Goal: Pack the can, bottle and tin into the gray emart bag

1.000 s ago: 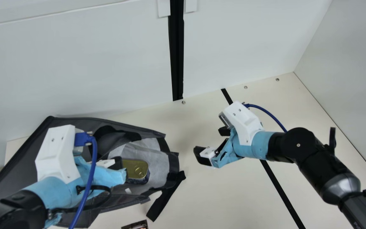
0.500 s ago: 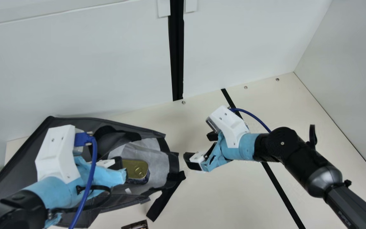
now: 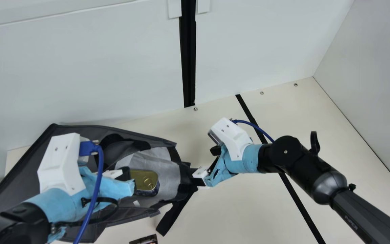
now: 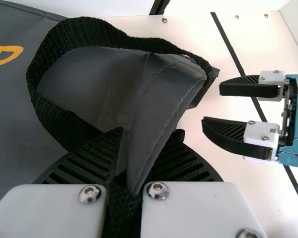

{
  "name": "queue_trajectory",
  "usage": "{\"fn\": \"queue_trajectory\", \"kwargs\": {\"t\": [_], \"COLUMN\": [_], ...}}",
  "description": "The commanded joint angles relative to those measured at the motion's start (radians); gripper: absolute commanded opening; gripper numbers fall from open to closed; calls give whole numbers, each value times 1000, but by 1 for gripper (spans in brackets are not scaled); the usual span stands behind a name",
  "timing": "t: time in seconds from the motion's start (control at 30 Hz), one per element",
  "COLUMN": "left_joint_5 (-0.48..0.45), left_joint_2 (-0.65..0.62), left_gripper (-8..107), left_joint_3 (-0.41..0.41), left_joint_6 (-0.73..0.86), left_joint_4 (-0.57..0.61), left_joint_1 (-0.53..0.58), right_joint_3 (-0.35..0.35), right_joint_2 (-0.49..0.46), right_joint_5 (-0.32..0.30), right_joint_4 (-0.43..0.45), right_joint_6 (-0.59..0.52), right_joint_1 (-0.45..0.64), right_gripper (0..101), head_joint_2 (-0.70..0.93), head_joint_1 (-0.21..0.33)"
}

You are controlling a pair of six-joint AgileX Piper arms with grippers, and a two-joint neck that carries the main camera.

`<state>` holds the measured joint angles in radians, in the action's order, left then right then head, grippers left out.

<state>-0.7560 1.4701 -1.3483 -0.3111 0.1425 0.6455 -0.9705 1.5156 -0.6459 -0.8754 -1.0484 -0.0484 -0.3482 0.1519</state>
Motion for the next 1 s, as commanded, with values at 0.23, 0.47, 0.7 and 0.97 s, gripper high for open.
{"fn": "queue_trajectory", "kwargs": {"t": [0.23,0.47,0.7,0.97], "left_joint_5": [0,0,0,0], "left_joint_2": [0,0,0,0], "left_gripper": [10,10,10,10], "left_joint_3": [0,0,0,0], "left_joint_6": [0,0,0,0], "left_joint_4": [0,0,0,0], "left_joint_1": [0,0,0,0], "right_joint_3": [-10,-23,-39,-58], "right_joint_2": [45,88,128,176], "right_joint_5": [11,21,26,28], "right_joint_4": [-38,-69,-96,-126], "right_joint_6": [-12,-31,-51,-76], "right_joint_1": [-33,-56,-73,-88], "right_gripper": [91,91,91,91], "head_joint_2": [-1,-1,-1,-1], "head_joint_1": [23,23,23,23]}}
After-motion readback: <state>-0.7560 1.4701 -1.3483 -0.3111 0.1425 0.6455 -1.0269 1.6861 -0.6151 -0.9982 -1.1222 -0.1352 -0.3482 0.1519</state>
